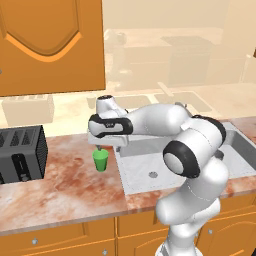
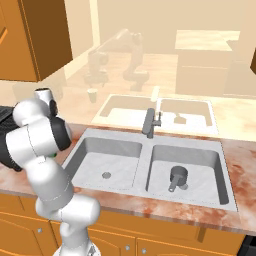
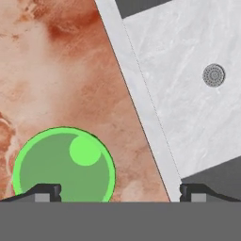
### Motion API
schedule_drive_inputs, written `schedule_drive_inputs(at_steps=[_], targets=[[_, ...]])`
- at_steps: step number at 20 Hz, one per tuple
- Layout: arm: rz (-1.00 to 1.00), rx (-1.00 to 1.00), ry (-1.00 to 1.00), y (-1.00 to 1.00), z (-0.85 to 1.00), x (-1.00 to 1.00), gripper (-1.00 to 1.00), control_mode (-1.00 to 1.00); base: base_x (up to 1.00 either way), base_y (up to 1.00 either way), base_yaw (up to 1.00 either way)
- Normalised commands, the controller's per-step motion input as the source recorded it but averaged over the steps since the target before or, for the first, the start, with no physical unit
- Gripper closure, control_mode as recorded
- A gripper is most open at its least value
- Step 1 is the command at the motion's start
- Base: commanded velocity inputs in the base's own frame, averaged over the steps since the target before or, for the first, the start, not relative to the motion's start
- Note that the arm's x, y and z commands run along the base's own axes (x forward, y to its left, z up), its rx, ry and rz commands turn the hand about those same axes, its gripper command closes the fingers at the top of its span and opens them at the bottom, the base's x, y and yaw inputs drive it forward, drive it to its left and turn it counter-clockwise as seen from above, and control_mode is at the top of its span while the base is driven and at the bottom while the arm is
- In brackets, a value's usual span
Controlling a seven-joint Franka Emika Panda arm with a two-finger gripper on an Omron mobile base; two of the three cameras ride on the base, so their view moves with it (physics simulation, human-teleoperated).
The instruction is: Move any existing items from the left basin to the right basin for drying. Then move the cup from the counter to the left basin of the sink for washing.
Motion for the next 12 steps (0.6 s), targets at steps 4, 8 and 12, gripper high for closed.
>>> schedule_drive_inputs(at_steps=[4, 8, 12], targets=[[0.04, -0.01, -0.05, 0.15, -0.20, 0.15, -1.00, -1.00, 0.00, 0.00, 0.00], [0.01, 0.00, -0.05, 0.01, -0.06, 0.03, -1.00, -1.00, 0.00, 0.00, 0.00], [0.00, 0.00, -0.01, 0.00, 0.00, 0.03, -1.00, -1.00, 0.00, 0.00, 0.00]])
